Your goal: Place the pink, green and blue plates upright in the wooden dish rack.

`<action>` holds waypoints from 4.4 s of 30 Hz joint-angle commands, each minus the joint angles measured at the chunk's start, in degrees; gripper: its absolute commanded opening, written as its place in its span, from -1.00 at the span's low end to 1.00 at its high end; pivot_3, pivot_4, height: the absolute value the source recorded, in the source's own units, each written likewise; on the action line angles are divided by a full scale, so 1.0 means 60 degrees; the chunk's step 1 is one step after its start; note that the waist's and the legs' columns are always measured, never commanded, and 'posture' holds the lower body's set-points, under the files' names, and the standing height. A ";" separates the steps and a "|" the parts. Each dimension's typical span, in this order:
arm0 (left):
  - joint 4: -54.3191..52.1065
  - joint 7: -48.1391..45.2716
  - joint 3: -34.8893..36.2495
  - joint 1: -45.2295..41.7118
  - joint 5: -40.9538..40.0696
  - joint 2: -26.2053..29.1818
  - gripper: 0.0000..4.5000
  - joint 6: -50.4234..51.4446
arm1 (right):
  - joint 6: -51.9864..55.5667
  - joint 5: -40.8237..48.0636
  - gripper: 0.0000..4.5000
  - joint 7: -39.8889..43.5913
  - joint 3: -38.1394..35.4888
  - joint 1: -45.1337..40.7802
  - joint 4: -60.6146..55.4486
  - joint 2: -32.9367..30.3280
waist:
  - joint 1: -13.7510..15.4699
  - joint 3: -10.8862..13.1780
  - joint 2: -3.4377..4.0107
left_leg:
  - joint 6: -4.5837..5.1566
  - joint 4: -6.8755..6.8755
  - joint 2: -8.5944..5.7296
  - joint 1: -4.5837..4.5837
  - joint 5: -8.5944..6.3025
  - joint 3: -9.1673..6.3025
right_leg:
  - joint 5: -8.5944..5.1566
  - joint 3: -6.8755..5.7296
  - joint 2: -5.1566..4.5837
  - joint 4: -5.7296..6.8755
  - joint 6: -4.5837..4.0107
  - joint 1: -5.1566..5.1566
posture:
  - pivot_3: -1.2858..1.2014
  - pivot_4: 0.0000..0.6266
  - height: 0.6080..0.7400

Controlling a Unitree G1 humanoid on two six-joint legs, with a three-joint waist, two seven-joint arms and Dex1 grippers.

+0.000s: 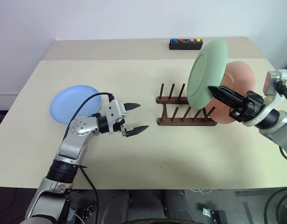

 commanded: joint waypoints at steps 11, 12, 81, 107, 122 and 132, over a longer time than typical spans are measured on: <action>-0.0174 -0.0021 0.0035 -0.0041 0.0070 -0.0012 1.00 -0.0243 | -0.0050 -0.0131 -0.98 0.0320 -0.0404 0.0058 -0.0040 0.0058 | 0.0001 0.0000 0.0000 | 0.0000 0.0000 0.0000 0.0000 0.0000 -0.0001 | 0.0000 0.0000 0.0000 -0.0001 0.0000 0.0000 | 0.03 -0.52 1.00; -0.0173 -0.0022 0.0035 -0.0042 0.0074 -0.0019 1.00 -0.0244 | -0.0051 -0.0138 -0.98 0.0324 -0.0418 0.0077 -0.0044 0.0066 | 0.0001 0.0000 0.0000 | 0.0000 0.0000 0.0000 0.0000 0.0000 0.0000 | 0.0000 0.0000 0.0000 -0.0001 0.0000 0.0000 | 0.03 -0.52 1.00; 0.5725 0.3040 0.0971 -0.4820 0.2748 0.4233 1.00 0.6226 | -0.3627 -0.7218 0.99 0.1361 0.2968 -0.0607 -0.3492 -0.1117 | -0.0065 0.0034 -0.0062 | -0.0004 0.0016 -0.0007 -0.0130 0.0002 -0.0021 | 0.0007 -0.0023 0.0003 0.0021 0.0009 -0.0127 | 0.03 -0.52 1.00; 1.0399 0.2820 0.1261 -0.5950 0.2951 0.3707 -0.99 0.5192 | -0.3573 -0.7463 1.00 0.1327 0.2933 -0.0423 -0.3709 -0.0795 | -0.0036 0.0021 -0.0067 | -0.0013 0.0037 -0.0009 -0.0122 0.0008 -0.0022 | 0.0010 -0.0024 -0.0001 0.0062 0.0007 -0.0127 | 0.03 -0.52 1.00; 0.5327 0.2740 0.4609 -0.4292 -0.0569 0.2363 -0.99 0.5261 | -0.3952 -0.8100 1.00 0.1294 0.3013 -0.0754 -0.3292 -0.0797 | -0.0037 0.0020 -0.0074 | -0.0018 0.0045 -0.0009 -0.0132 0.0011 -0.0029 | 0.0017 -0.0025 -0.0005 0.0068 0.0004 -0.0134 | 0.03 -0.52 1.00; 0.1868 0.5336 0.4986 -0.4690 -0.1827 0.0157 -0.99 0.6283 | -0.5909 -1.1185 1.00 0.0917 0.4193 -0.1825 -0.2176 -0.0907 | -0.0061 0.0021 -0.0076 | -0.0021 0.0051 -0.0009 -0.0133 0.0012 -0.0024 | 0.0025 -0.0023 -0.0004 0.0068 0.0003 -0.0138 | 0.03 -0.52 1.00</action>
